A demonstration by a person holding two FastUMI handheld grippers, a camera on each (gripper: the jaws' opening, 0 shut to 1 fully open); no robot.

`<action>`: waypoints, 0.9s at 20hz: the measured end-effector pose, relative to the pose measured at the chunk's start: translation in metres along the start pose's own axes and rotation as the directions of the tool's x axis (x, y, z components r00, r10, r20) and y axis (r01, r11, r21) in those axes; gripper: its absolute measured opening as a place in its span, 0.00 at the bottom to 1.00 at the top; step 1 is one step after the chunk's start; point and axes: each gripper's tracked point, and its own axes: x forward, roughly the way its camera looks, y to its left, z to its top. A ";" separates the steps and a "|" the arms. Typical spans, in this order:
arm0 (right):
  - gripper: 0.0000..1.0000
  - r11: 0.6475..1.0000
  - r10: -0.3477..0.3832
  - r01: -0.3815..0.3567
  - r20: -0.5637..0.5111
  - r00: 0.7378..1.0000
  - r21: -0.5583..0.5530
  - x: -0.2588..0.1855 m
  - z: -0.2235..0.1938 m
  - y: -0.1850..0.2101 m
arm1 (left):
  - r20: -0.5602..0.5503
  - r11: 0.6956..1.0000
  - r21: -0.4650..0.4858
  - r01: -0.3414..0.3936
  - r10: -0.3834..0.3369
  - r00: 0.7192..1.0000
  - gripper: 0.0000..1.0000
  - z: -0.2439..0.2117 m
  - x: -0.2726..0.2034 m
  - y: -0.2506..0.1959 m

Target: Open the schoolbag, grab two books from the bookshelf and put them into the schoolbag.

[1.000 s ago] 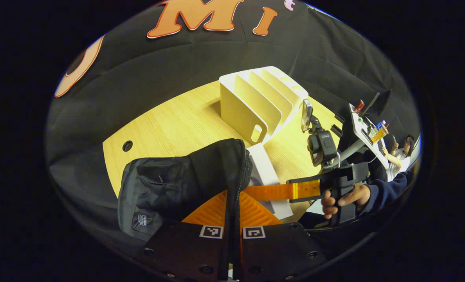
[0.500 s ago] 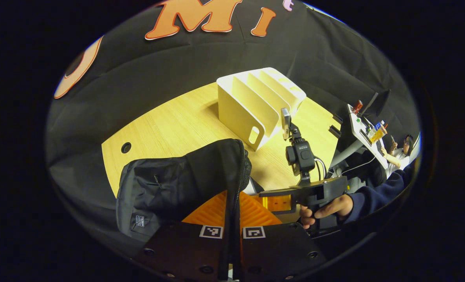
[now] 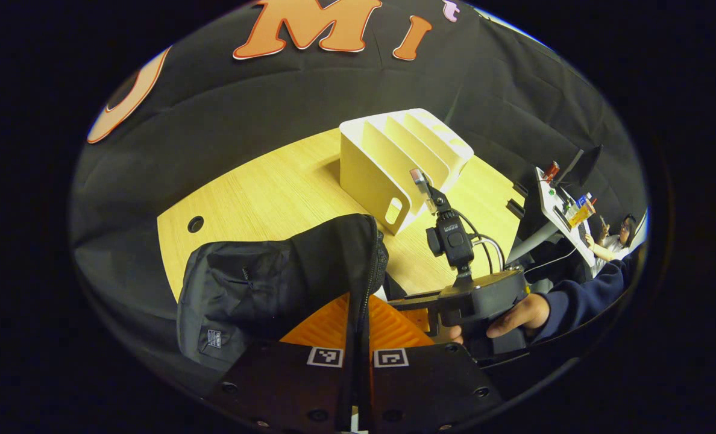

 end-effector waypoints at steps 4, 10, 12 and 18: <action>0.89 0.994 -0.078 0.076 -0.025 0.997 -0.079 -0.015 -0.006 -0.013 | -0.004 1.000 0.012 -0.006 0.006 1.000 0.05 -0.003 0.002 -0.001; 0.96 0.982 -0.136 0.150 0.120 0.983 -0.115 -0.063 0.035 -0.028 | -0.016 0.999 0.035 -0.022 0.022 1.000 0.05 -0.005 0.010 -0.002; 0.97 0.974 -0.159 0.181 0.163 0.974 -0.135 -0.080 0.048 -0.035 | -0.019 0.998 0.059 -0.031 0.032 0.999 0.05 -0.005 0.013 -0.006; 0.98 0.948 -0.224 0.278 0.295 0.929 -0.157 -0.147 0.078 -0.058 | -0.032 0.995 0.080 -0.058 0.061 0.998 0.05 -0.009 0.022 -0.008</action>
